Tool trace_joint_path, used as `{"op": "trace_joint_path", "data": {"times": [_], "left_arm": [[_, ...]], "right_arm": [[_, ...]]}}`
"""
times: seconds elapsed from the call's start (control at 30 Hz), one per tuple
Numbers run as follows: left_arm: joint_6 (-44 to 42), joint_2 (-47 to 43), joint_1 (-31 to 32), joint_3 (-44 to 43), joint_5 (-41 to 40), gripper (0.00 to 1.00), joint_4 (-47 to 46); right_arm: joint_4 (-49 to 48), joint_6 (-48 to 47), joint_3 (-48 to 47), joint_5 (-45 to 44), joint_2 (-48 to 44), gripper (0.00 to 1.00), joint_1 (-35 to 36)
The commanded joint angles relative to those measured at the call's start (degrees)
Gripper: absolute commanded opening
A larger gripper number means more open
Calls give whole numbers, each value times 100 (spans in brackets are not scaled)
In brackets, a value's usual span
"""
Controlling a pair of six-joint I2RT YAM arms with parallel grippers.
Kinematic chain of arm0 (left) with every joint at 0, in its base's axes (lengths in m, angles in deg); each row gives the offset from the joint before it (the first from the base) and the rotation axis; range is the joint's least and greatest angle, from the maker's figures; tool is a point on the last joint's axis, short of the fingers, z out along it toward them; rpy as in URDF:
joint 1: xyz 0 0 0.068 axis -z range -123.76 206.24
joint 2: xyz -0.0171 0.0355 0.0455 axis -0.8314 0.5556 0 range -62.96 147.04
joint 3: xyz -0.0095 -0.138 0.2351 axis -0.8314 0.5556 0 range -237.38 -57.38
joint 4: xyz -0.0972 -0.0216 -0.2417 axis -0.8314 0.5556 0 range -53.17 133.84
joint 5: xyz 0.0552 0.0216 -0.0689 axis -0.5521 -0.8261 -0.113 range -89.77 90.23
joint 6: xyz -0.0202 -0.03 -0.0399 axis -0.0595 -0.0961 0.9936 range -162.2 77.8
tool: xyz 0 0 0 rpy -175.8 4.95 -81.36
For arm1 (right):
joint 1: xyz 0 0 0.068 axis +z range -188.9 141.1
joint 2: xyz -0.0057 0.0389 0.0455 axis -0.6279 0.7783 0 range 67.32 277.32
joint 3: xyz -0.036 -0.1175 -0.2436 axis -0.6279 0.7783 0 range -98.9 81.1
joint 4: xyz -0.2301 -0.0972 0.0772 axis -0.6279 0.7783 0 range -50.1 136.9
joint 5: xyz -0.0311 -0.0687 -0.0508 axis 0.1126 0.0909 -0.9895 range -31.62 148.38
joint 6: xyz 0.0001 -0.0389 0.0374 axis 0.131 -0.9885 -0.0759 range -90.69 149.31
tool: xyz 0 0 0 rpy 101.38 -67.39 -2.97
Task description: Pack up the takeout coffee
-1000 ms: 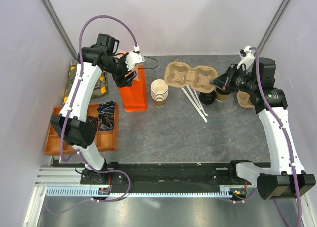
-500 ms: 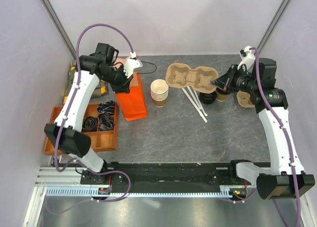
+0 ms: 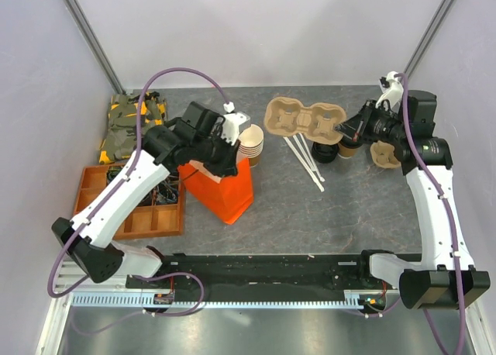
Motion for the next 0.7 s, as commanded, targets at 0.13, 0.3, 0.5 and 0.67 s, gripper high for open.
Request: {"op": "trace_joint_path", "data": {"times": [0.13,0.3,0.5,0.67], "left_arm": [[2871,791,506,-760,-848,9,-1874],[3715,1178,725,-937,-1015,11,-1954],[3953,1143,858,-867,-1033,34,-2121],[3104,583,753,-1069,-911,62,-2122]], "right_arm": [[133,-243,-349,-65,-124,0,-331],[387,-436,-507,-144,-89,0,-559],[686,-594,-735,-215,-45,0,-656],[906,-603,-964,-153,-89,0,-656]]}}
